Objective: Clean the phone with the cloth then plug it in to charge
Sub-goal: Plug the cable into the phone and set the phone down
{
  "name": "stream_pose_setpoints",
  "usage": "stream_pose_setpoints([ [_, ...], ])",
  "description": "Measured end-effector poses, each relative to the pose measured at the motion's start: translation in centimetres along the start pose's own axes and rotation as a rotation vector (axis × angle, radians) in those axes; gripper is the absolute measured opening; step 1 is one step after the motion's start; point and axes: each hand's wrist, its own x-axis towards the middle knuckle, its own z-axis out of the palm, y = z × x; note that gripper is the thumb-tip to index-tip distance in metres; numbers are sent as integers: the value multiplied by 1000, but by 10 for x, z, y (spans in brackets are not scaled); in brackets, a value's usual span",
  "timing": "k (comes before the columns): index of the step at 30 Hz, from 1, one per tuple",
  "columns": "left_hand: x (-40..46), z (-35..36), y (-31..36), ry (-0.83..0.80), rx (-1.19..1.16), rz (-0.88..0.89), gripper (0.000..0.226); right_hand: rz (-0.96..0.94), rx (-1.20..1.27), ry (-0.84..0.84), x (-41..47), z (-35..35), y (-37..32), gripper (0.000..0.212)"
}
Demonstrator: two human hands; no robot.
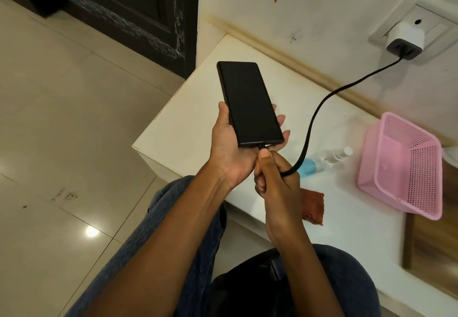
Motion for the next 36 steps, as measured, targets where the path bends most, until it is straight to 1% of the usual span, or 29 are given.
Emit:
stream_pose_setpoints([
  [5, 0, 1, -4, -8, 21, -6, 72, 50, 76, 22, -2, 0, -1, 41],
  [8, 1, -1, -5, -11, 25, 2, 70, 79, 9, 79, -2, 1, -5, 42],
  [10, 2, -2, -7, -19, 10, -17, 70, 130, -107, 99, -1, -1, -14, 41],
  [12, 3, -3, -10, -22, -5, -53, 69, 197, -250, 55, -1, -9, -28, 43],
  [15, 6, -7, -15, -23, 8, -66, 67, 227, -593, -79, -10, -36, -56, 57],
  [16, 8, -7, -16, -27, 6, -60, 66, 217, -680, -100, -14, -46, -67, 63],
  [17, 9, -8, -15, -32, 8, -48, 66, 189, -701, -94, -17, -56, -79, 67],
  [18, 10, -9, -13, -37, 10, -40, 67, 136, -673, -62, -19, -64, -90, 68],
  [20, 11, -11, -12, -53, 11, -50, 68, 28, -584, 64, -13, -82, -109, 60],
  [21, 11, -14, -11, -58, 19, -43, 68, -17, -528, 130, -4, -88, -115, 53],
  [23, 12, -15, -12, -70, 18, -48, 67, -110, -440, 321, 26, -99, -118, 33],
  [25, 12, -14, -14, -67, 14, -60, 65, -200, -464, 496, 65, -109, -116, 22],
  [27, 13, -14, -16, -67, 27, -65, 65, -230, -536, 551, 104, -117, -113, 17],
  [28, 13, -14, -16, -68, 33, -66, 65, -213, -591, 560, 123, -121, -111, 19],
  [30, 13, -15, -16, -73, 37, -65, 65, -181, -697, 584, 155, -126, -107, 38],
  [31, 13, -15, -15, -75, 37, -68, 65, -173, -726, 585, 168, -127, -106, 43],
  [34, 14, -17, -15, -82, 19, -76, 64, -130, -766, 577, 194, -123, -101, 52],
  [36, 14, -17, -14, -83, 6, -81, 64, -45, -777, 571, 204, -117, -97, 67],
])
